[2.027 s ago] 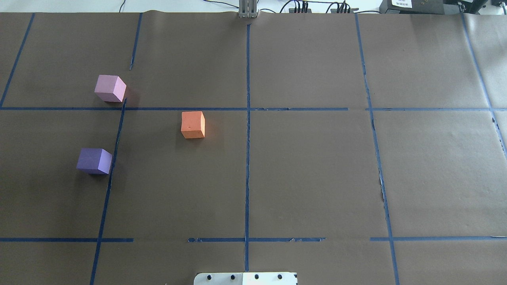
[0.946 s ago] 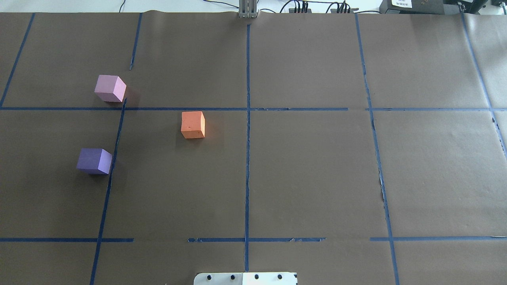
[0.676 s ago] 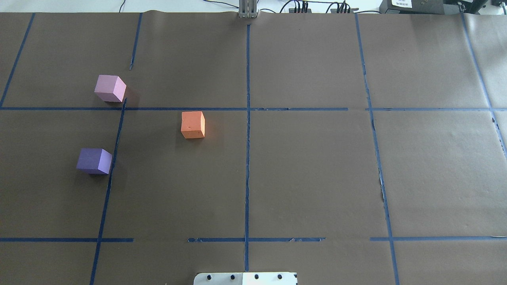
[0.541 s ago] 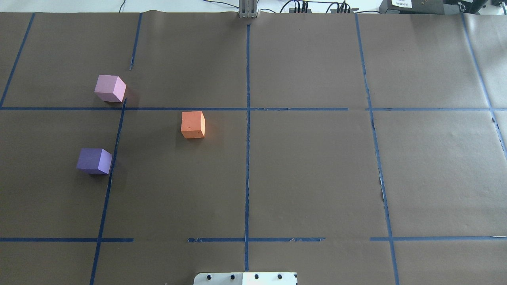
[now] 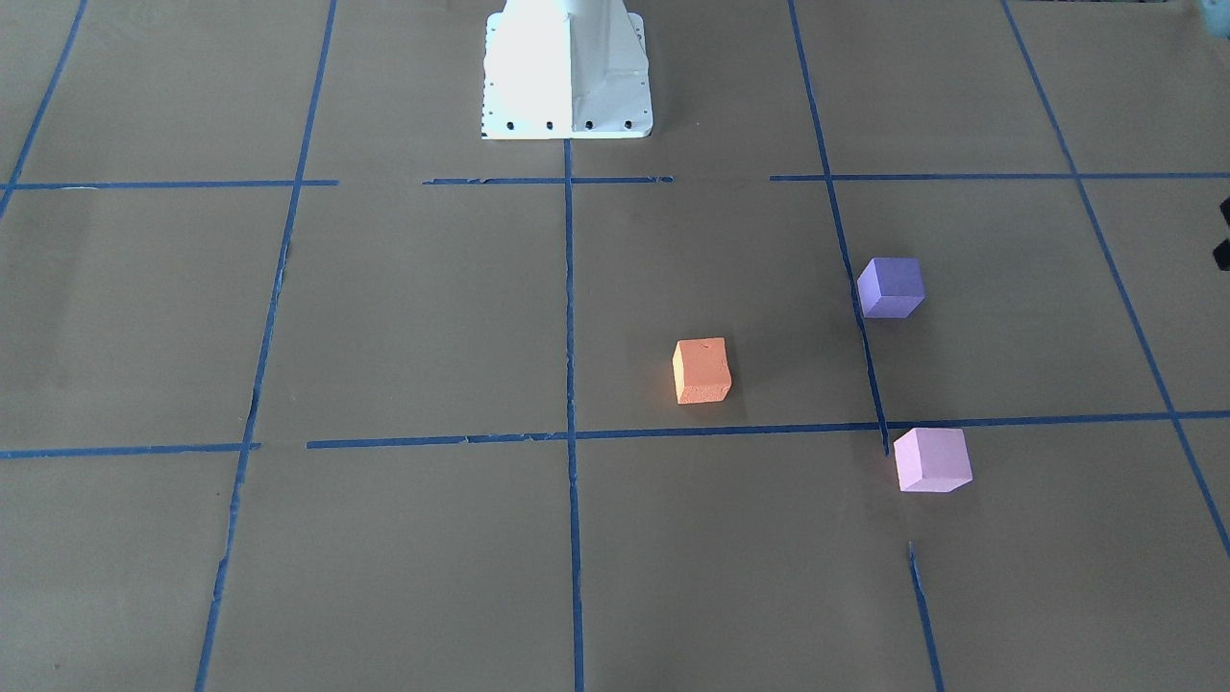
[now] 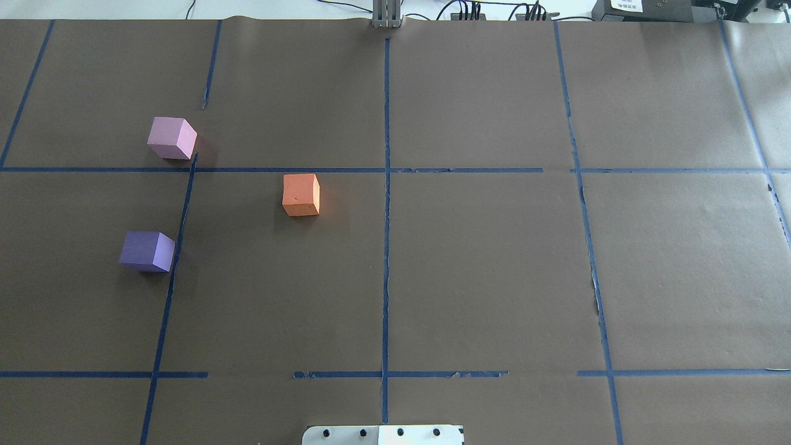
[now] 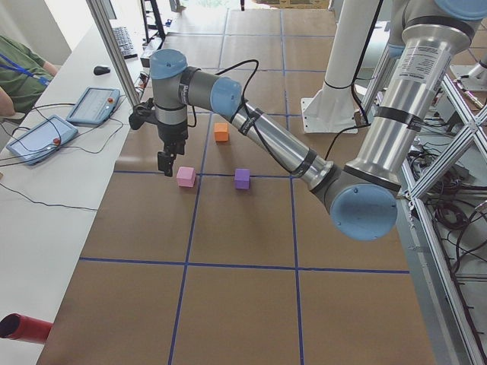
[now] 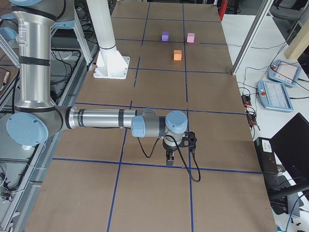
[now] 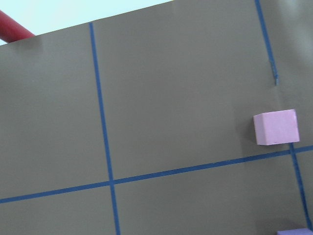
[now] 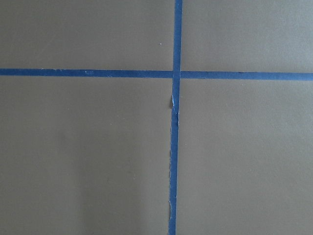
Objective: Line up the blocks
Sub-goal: 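Move the left gripper over the orange cube and lower it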
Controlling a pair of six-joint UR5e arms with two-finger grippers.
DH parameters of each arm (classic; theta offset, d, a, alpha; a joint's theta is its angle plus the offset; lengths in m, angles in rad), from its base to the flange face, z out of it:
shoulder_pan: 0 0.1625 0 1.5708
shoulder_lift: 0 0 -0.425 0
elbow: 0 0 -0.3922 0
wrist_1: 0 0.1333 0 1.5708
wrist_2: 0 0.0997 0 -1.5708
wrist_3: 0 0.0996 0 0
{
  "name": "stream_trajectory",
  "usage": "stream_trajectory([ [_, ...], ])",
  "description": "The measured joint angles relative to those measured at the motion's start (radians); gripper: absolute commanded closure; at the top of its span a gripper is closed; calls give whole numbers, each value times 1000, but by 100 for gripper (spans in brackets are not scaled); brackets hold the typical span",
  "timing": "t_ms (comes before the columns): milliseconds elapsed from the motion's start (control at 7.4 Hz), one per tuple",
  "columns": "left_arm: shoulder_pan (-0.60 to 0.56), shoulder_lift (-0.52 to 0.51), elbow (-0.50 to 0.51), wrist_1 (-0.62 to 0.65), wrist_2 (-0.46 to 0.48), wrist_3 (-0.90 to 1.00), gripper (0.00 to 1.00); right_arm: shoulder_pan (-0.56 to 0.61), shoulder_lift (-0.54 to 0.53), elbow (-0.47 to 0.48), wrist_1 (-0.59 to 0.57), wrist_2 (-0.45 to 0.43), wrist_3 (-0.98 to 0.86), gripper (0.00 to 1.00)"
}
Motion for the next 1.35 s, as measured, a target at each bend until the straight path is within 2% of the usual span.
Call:
stream_trajectory([
  [405,230,-111,-34,-10,5,-320,0,0,0,0,0,0,0,0],
  [811,455,-217,27,-35,90,-581,0,0,0,0,0,0,0,0],
  [1081,535,-236,89,-108,147,-631,0,0,0,0,0,0,0,0],
  [1351,575,-253,157,-174,159,-714,0,0,0,0,0,0,0,0],
])
